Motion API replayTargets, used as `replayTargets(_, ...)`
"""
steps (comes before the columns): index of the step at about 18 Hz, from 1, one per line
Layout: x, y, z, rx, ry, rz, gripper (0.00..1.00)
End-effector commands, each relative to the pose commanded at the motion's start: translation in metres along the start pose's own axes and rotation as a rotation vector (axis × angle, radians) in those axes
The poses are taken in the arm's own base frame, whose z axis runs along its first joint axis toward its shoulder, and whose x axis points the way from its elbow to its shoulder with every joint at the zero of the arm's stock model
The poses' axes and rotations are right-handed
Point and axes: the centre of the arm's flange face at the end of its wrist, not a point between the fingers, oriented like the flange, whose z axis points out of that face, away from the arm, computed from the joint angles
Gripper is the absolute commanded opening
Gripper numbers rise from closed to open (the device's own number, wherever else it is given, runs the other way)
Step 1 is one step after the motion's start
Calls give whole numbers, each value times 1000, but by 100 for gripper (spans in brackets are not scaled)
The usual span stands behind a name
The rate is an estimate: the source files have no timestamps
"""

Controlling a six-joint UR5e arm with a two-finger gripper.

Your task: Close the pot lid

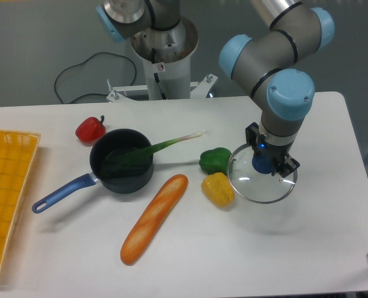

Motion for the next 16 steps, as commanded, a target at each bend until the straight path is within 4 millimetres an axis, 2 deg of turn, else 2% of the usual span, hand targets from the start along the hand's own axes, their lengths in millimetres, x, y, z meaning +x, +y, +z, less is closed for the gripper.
replayTargets(10, 1, -4, 0, -11, -3, -2, 43)
replayTargets(16, 7, -17, -5, -11, -3, 15, 43)
